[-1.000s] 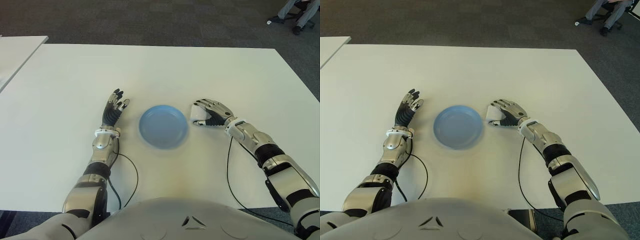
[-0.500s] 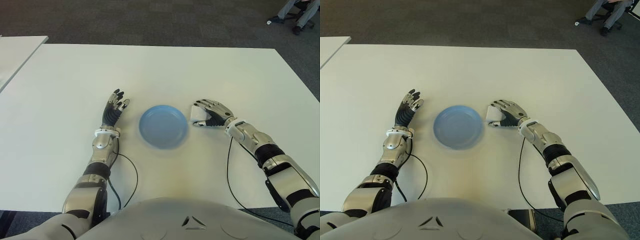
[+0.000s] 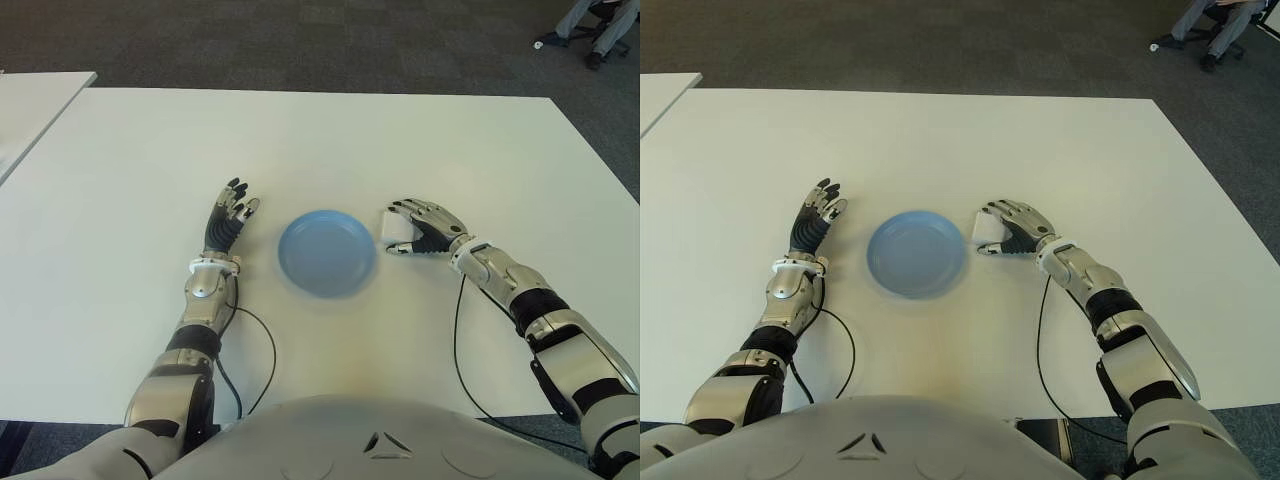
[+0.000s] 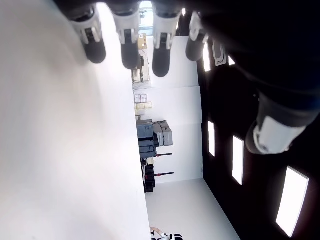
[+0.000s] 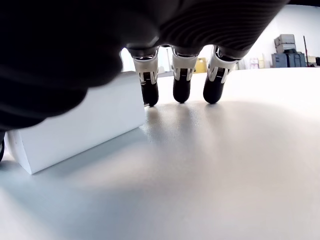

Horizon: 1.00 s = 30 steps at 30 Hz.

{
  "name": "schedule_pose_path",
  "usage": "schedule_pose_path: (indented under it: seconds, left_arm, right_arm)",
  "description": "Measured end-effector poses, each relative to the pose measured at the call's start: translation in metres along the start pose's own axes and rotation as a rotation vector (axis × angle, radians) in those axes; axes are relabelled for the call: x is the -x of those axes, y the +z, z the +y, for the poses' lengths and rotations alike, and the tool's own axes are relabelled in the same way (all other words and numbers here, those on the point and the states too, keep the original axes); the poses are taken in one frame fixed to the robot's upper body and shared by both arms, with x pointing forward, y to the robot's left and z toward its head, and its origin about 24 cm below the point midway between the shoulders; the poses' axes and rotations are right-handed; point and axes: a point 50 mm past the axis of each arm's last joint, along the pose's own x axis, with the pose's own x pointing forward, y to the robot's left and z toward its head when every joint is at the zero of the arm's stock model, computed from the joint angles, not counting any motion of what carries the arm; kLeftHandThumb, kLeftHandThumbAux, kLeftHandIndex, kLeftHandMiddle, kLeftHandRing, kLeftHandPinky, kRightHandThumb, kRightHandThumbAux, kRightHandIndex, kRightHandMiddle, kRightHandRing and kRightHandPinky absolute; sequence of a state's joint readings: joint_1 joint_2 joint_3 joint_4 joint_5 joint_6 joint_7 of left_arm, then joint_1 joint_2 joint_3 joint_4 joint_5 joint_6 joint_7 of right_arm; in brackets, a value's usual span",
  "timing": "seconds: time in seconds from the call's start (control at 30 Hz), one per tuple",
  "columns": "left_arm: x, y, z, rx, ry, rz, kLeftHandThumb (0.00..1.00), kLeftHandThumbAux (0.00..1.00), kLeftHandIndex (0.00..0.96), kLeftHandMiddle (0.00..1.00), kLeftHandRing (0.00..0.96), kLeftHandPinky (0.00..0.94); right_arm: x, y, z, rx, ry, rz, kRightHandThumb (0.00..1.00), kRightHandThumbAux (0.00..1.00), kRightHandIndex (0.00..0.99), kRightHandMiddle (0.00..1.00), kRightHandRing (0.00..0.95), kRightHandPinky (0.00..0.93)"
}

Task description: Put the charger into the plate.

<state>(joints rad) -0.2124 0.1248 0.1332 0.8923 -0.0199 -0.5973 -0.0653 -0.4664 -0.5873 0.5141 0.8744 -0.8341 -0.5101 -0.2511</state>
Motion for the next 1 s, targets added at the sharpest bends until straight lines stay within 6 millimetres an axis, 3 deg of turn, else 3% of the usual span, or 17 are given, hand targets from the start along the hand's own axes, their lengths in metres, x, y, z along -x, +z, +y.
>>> schedule_pose_path:
  seconds: [0.03, 0.13, 0.17, 0.2, 0.23, 0.3, 0.4, 0.63, 1.0]
  left_arm:
    - [0.000, 0.000, 0.000, 0.000, 0.000, 0.000, 0.000, 0.505, 0.071, 0.144, 0.110, 0.054]
    - [0.000, 0.000, 0.000, 0.001, -0.001, 0.000, 0.000, 0.504, 0.075, 0.143, 0.105, 0.037]
    - [0.000, 0.000, -0.001, 0.002, -0.001, 0.000, 0.000, 0.504, 0.075, 0.142, 0.105, 0.035]
    - [0.000, 0.000, -0.001, 0.002, -0.001, 0.000, 0.000, 0.503, 0.076, 0.139, 0.101, 0.029]
    - [0.000, 0.000, -0.001, 0.002, -0.002, 0.000, 0.000, 0.503, 0.076, 0.138, 0.099, 0.027]
    - [0.000, 0.000, -0.002, 0.003, -0.003, 0.000, 0.000, 0.500, 0.078, 0.134, 0.094, 0.022]
    - [0.000, 0.000, -0.003, 0.003, -0.007, -0.001, 0.000, 0.495, 0.081, 0.135, 0.097, 0.030]
    - [-0.001, 0.000, -0.008, -0.004, -0.024, 0.000, 0.000, 0.499, 0.079, 0.144, 0.105, 0.039]
    - [-0.002, 0.001, -0.010, 0.000, -0.025, -0.002, 0.000, 0.514, 0.079, 0.144, 0.108, 0.050]
  right_arm:
    - [0.000, 0.000, 0.000, -0.001, -0.004, -0.004, 0.250, 0.316, 0.058, 0.081, 0.129, 0.275]
    - [-0.001, 0.001, -0.003, -0.005, -0.025, -0.015, 0.356, 0.381, 0.272, 0.375, 0.399, 0.530]
    - [-0.001, 0.001, -0.004, -0.005, -0.034, -0.018, 0.369, 0.388, 0.296, 0.411, 0.429, 0.556]
    - [-0.001, 0.001, -0.005, -0.005, -0.042, -0.020, 0.413, 0.419, 0.352, 0.511, 0.519, 0.629]
    - [-0.001, 0.000, -0.006, -0.004, -0.053, -0.020, 0.430, 0.430, 0.372, 0.547, 0.551, 0.655]
    - [-0.001, 0.000, -0.007, -0.001, -0.075, -0.018, 0.592, 0.592, 0.407, 0.659, 0.658, 0.741]
    - [0.000, -0.002, -0.010, 0.013, -0.144, 0.001, 0.688, 0.670, 0.430, 0.775, 0.774, 0.824]
    - [-0.001, -0.002, -0.016, 0.031, -0.259, 0.033, 0.738, 0.705, 0.440, 0.866, 0.861, 0.859]
    - [-0.004, 0.001, -0.049, 0.017, -0.298, 0.014, 0.745, 0.708, 0.441, 0.886, 0.880, 0.864]
